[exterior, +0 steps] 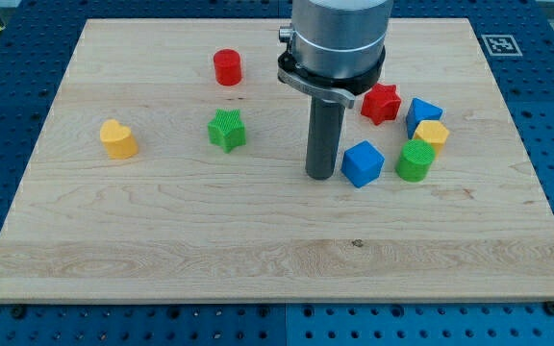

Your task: Push the blue cube closer to green circle

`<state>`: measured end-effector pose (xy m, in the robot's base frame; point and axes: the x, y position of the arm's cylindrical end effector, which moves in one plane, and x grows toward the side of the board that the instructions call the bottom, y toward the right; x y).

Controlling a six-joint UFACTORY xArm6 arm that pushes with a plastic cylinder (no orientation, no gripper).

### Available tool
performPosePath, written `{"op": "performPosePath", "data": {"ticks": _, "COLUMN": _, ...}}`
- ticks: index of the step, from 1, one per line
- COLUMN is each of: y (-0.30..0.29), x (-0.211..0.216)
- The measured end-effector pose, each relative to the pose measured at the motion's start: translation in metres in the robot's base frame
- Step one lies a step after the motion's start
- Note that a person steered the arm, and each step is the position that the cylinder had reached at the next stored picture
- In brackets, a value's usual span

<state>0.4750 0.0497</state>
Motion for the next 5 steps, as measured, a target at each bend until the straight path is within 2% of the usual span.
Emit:
{"op": "performPosePath", "data": {"ticks": 1, "y": 0.013, "x": -0.018}}
{"op": "performPosePath", "data": {"ticks": 3, "y": 0.001, "x": 0.007}}
{"op": "performPosePath", "data": {"ticks": 5, "y": 0.018, "x": 0.018}}
